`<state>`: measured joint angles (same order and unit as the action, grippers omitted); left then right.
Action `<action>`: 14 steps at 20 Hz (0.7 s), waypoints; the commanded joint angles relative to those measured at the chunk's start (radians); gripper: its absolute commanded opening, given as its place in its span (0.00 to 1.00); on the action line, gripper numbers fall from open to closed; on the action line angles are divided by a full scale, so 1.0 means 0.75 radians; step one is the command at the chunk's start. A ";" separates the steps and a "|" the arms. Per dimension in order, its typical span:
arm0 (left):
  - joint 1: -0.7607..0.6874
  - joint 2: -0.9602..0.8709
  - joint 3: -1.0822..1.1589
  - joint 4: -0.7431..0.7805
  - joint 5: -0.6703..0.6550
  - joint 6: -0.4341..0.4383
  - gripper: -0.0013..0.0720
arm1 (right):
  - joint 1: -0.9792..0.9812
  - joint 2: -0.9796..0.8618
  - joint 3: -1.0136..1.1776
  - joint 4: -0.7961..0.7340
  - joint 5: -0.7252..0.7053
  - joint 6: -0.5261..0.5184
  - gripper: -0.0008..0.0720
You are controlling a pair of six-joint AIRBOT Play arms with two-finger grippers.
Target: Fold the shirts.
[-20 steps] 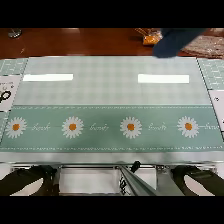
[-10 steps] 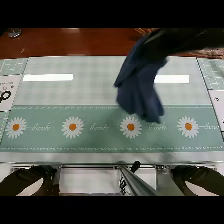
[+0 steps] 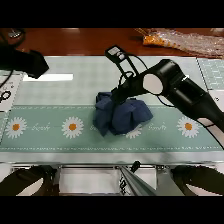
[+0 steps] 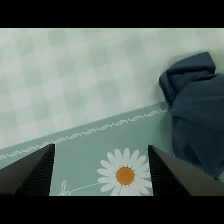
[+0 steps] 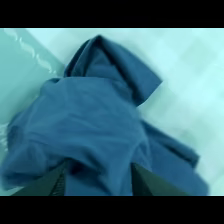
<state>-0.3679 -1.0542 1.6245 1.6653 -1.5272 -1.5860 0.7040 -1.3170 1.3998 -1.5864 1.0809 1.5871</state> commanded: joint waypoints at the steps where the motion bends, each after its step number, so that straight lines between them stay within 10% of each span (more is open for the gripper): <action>1: -0.001 -0.001 -0.156 -0.128 0.047 -0.002 0.95 | 0.003 0.052 0.122 -0.418 0.066 0.035 0.78; 5: 0.000 0.002 -0.297 -0.233 0.083 -0.002 0.95 | -0.280 0.190 0.243 -0.555 0.229 0.033 0.80; 14: 0.296 0.011 -1.083 -1.172 0.480 0.193 0.95 | -1.201 0.218 -0.156 0.293 0.428 -0.231 0.81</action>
<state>-0.2306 -1.0485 0.9951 1.0813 -1.2713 -1.5333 -0.0414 -1.1576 1.3911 -1.5455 1.3712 1.4803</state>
